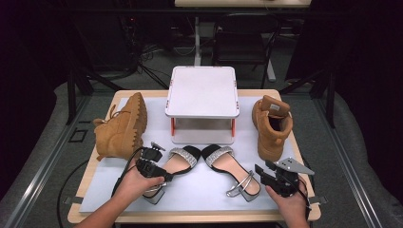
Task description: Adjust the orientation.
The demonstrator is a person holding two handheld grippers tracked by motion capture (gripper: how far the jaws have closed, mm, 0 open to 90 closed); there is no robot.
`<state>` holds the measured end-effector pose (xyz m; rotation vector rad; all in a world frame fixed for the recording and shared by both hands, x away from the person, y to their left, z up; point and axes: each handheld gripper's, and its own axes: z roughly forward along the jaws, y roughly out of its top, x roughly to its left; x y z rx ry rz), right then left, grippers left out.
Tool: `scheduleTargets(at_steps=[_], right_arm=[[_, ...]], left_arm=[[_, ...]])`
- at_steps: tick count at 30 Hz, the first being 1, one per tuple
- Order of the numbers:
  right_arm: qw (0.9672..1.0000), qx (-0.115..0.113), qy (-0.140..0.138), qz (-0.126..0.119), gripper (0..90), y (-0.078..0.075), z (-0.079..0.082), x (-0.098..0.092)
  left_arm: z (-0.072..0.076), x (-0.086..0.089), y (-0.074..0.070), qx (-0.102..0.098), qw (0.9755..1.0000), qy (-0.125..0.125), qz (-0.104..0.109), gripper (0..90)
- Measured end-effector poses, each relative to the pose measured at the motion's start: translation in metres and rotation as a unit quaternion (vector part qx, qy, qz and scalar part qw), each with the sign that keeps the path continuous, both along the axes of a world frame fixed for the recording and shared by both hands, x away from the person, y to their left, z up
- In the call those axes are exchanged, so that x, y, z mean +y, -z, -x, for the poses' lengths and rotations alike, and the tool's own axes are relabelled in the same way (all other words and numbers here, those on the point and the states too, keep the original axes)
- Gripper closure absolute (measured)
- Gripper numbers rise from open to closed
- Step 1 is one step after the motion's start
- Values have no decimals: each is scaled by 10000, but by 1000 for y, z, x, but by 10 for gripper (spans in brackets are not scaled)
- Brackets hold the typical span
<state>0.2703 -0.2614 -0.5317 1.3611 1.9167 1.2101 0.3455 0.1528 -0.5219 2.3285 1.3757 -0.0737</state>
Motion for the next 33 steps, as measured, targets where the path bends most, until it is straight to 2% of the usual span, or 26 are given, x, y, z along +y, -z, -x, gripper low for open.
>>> scheduleTargets(at_steps=[3, 12, 25, 33], right_arm=[[10000, 7, -7, 13, 512, 0, 0, 0], [10000, 24, -8, 39, 512, 0, 0, 0], [10000, 17, -11, 42, 512, 1, 0, 1], [10000, 23, -5, 38, 512, 1, 0, 1]], left_arm=[[1, 3, 0, -40, 9999, 56, -94, 436], [2, 14, -1, -57, 9998, 18, -164, 437], [1, 31, -1, -68, 9997, -132, -170, 438], [0, 35, -1, -74, 9997, -148, -175, 437]])
